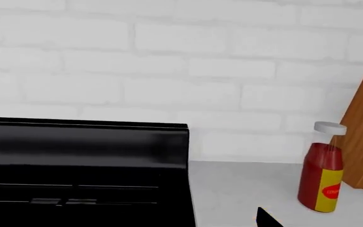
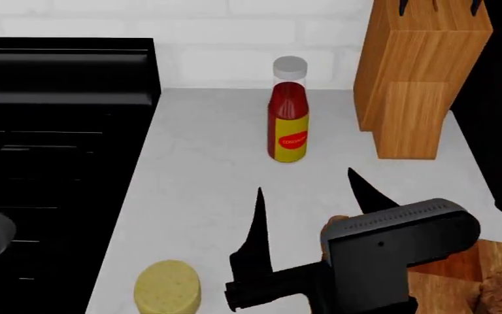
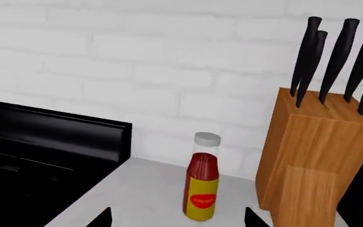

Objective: Pick up the wedge of cheese and place it on the slice of bread to prepare a simple cheese on bread dish.

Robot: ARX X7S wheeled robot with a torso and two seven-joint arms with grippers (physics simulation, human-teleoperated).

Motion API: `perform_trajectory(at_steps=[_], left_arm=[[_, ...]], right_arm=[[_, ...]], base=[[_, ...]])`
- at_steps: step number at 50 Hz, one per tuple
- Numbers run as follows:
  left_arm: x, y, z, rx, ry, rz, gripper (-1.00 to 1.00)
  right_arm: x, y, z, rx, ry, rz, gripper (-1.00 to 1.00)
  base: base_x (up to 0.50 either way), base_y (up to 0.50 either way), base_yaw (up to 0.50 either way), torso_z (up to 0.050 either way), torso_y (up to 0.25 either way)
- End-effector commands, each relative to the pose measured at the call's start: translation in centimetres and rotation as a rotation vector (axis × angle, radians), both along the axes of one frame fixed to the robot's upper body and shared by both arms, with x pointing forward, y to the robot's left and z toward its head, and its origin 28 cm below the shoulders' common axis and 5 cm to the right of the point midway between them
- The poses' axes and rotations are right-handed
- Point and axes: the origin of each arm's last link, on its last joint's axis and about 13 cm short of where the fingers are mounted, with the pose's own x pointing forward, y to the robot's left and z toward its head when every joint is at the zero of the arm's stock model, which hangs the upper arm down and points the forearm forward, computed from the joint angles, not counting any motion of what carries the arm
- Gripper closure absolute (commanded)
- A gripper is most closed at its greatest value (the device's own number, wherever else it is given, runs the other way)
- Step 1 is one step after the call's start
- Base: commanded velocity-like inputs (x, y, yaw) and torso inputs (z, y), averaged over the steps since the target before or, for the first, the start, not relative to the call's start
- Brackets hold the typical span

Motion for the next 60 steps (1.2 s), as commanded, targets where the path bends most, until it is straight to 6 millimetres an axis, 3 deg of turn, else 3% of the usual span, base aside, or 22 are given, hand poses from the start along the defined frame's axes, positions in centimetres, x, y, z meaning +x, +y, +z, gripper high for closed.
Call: perform_trajectory(at_steps=[1,6,9,11,12,16,21,36,60], left_arm=[[-0.1,0.0,0.0,0.005,-0.004,0.008,-1.0],[-0.1,0.5,0.1,0.0,-0.004,0.019,-1.0],[0.6,1.4,0.1,0.1,-0.05,0.126,-1.0],[1.2,2.6,0.3,0.074,-0.056,0.19,-1.0],[1.8,3.9,0.5,0.185,-0.121,0.331,-1.0],[4.2,8.7,0.3,0.099,-0.059,0.549,-1.0],[5.2,10.8,0.2,0.043,-0.027,0.676,-1.0],[4.7,10.6,0.5,-0.013,-0.06,0.693,-1.0],[4.9,10.6,0.3,0.003,-0.041,0.692,-1.0]], right_arm=[[-1.1,1.2,-0.1,0.054,0.081,0.172,-1.0],[-1.2,1.7,0.0,0.02,0.099,0.221,-1.0],[-1.1,1.8,0.2,0.013,0.097,0.237,-1.0],[-1.0,1.9,0.1,0.014,0.099,0.244,-1.0],[-0.9,1.9,0.1,0.014,0.097,0.247,-1.0],[-0.6,2.1,-0.1,0.017,0.089,0.26,-1.0],[-0.2,2.4,-0.1,0.012,0.098,0.27,-1.0],[0.8,3.6,-0.3,0.138,0.284,0.458,-1.0],[-0.1,4.8,0.1,0.017,0.488,0.47,-1.0]], base=[[0.0,0.0,0.0,0.0,0.0],[0.0,0.0,0.0,0.0,0.0],[0.0,0.0,0.0,0.0,0.0],[0.0,0.0,0.0,0.0,0.0],[0.0,0.0,0.0,0.0,0.0],[0.0,0.0,0.0,0.0,0.0],[0.0,0.0,0.0,0.0,0.0],[0.0,0.0,0.0,0.0,0.0],[0.0,0.0,0.0,0.0,0.0]])
